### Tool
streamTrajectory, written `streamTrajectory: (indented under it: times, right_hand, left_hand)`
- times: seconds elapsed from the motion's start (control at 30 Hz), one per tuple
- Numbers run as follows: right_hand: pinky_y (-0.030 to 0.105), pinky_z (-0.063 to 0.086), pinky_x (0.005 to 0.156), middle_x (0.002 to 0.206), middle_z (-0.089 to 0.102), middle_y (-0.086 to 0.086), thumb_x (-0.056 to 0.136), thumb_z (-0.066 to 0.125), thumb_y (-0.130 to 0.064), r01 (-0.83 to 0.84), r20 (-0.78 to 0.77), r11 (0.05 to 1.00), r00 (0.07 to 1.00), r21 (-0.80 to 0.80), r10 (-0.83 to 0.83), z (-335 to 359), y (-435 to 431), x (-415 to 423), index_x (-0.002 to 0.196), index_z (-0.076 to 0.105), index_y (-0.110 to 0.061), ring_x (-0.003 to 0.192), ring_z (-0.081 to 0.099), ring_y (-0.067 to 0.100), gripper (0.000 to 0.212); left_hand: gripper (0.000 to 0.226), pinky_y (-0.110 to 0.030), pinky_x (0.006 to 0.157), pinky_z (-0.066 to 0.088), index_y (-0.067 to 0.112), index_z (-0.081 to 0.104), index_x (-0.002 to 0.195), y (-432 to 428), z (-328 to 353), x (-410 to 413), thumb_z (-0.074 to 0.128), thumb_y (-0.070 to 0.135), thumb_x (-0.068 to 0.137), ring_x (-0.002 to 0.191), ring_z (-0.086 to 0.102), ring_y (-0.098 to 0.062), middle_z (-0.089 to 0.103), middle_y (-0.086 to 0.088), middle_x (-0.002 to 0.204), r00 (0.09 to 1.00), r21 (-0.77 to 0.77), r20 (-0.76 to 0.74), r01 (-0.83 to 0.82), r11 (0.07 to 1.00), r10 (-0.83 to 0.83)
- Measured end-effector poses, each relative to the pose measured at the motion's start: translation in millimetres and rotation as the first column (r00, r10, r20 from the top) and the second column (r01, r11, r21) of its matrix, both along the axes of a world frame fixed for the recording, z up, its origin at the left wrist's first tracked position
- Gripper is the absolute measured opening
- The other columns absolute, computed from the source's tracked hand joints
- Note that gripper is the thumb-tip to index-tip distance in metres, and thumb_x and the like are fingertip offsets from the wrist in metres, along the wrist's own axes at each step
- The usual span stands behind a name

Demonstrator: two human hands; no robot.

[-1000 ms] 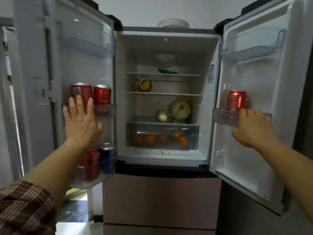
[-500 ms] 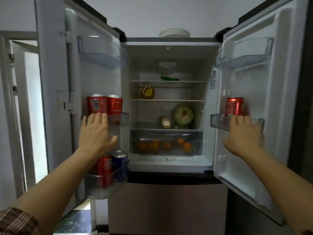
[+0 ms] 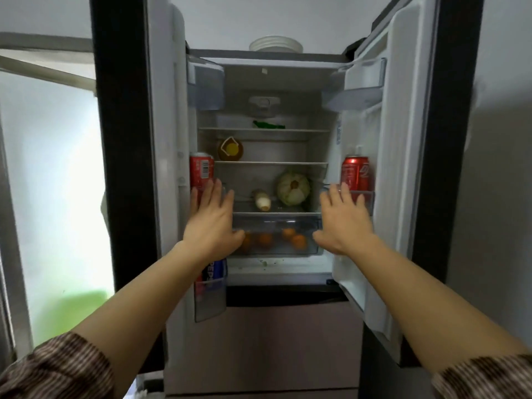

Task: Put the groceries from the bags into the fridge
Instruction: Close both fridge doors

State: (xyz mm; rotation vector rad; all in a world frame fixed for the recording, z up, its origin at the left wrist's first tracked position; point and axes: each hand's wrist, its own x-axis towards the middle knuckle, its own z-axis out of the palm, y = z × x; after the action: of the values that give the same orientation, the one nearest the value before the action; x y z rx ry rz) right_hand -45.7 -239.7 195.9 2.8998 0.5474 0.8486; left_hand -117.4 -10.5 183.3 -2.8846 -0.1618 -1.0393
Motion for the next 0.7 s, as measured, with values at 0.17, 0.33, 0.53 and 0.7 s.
streamTrajectory:
  times: [0.17,0.33,0.53,0.7]
  right_hand:
    - [0.039,0.01,0.118,0.159,0.022,0.005,0.089,0.057,-0.03,-0.239,0.177,0.936,0.964,0.259,0.198,5.0,-27.1,-5.5,0.148,0.031,-0.016,0.147,0.015,0.02,0.067]
    - [0.053,-0.003,0.115,0.162,-0.001,0.007,0.088,0.056,-0.041,-0.121,0.412,0.935,0.911,0.334,-0.03,3.3,-55.3,4.0,0.153,0.013,-0.019,0.148,-0.005,0.027,0.081]
    - [0.052,0.02,0.116,0.156,-0.027,0.014,0.085,0.061,-0.053,0.006,0.203,0.792,0.966,0.61,-0.163,-0.9,-57.2,13.4,0.15,-0.019,-0.025,0.146,-0.003,0.041,0.107]
    - [0.046,0.044,0.104,0.154,-0.029,0.017,0.088,0.057,-0.052,-0.054,0.289,0.84,0.949,0.541,-0.125,-6.2,-49.7,20.1,0.15,-0.021,-0.022,0.143,0.016,0.044,0.104]
  left_hand:
    - [0.095,-0.042,0.117,-0.012,0.013,0.011,0.152,-0.7,-4.3,-20.2,0.067,0.028,0.078,0.146,-0.011,-0.032,-0.004,-0.018,0.159,0.805,0.039,0.591,0.027,0.999,-0.045]
    - [0.111,-0.039,0.116,-0.008,0.009,-0.01,0.151,7.4,-13.4,-2.1,0.062,0.056,0.082,0.146,-0.015,-0.03,-0.016,-0.015,0.159,0.865,-0.418,0.469,0.04,0.908,0.178]
    - [0.1,-0.046,0.117,-0.004,0.013,-0.006,0.153,-9.1,-28.9,36.7,0.067,0.031,0.086,0.145,-0.02,-0.03,-0.024,-0.015,0.156,0.935,-0.224,0.35,0.032,0.974,0.05]
    - [0.107,-0.043,0.115,-0.008,0.012,-0.015,0.15,-9.9,-45.9,69.0,0.068,0.011,0.083,0.145,-0.018,-0.025,-0.022,-0.011,0.157,0.97,-0.062,0.243,0.031,0.998,-0.016]
